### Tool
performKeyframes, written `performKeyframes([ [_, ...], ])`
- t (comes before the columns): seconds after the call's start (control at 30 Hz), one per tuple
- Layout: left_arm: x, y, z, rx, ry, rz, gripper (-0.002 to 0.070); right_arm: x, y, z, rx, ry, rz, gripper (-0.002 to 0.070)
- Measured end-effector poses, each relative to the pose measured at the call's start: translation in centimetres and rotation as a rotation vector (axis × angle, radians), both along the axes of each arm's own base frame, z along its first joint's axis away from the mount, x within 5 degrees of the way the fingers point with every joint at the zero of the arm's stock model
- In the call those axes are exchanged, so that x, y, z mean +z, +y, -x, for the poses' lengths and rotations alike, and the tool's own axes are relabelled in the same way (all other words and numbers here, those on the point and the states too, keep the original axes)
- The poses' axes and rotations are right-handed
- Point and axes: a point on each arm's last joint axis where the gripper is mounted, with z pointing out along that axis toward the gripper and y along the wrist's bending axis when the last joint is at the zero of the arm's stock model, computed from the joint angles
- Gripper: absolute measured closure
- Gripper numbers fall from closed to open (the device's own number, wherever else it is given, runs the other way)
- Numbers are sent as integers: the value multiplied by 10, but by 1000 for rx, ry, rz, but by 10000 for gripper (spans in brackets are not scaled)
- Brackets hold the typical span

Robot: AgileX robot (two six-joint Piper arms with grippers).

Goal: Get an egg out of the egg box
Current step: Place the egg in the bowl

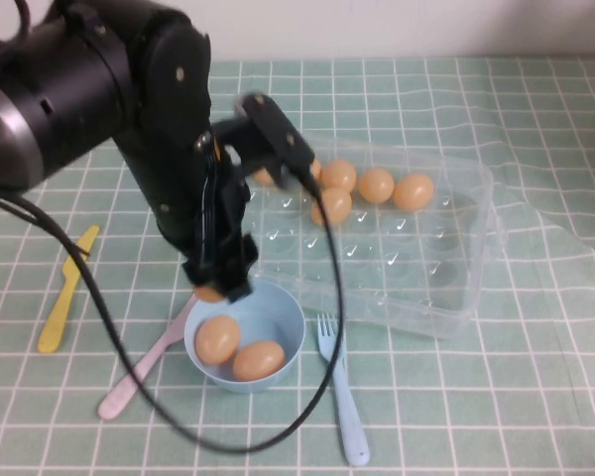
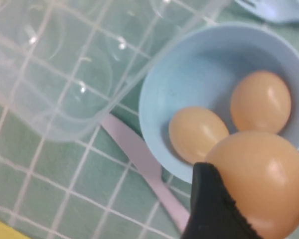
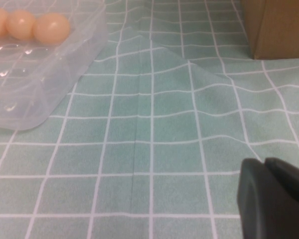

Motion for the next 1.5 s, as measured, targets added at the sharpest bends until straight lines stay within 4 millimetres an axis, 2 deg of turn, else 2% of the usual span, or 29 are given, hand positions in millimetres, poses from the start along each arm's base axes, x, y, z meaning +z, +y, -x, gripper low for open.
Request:
performKeyframes([
  [0.2,-23,-6,-8,-412,-28,-106,354,0,0,0,0,1,0,694],
  [0.33,-39,-15,-20,-505,-72,-113,354,0,0,0,0,1,0,694],
  [0.57,-65,-22,-30,-642,-38,-151,354,0,0,0,0,1,0,694],
  [0.87,-78,-28,-32,-752,-21,-138,354,0,0,0,0,2,0,694],
  [1.17,-82,-30,-33,-763,-12,-135,353,0,0,0,0,2,0,694],
  [1.4,-84,-31,-34,-759,-16,-127,260,0,0,0,0,2,0,694],
  [1.5,-84,-31,-34,-759,-16,-127,243,0,0,0,0,2,0,694],
])
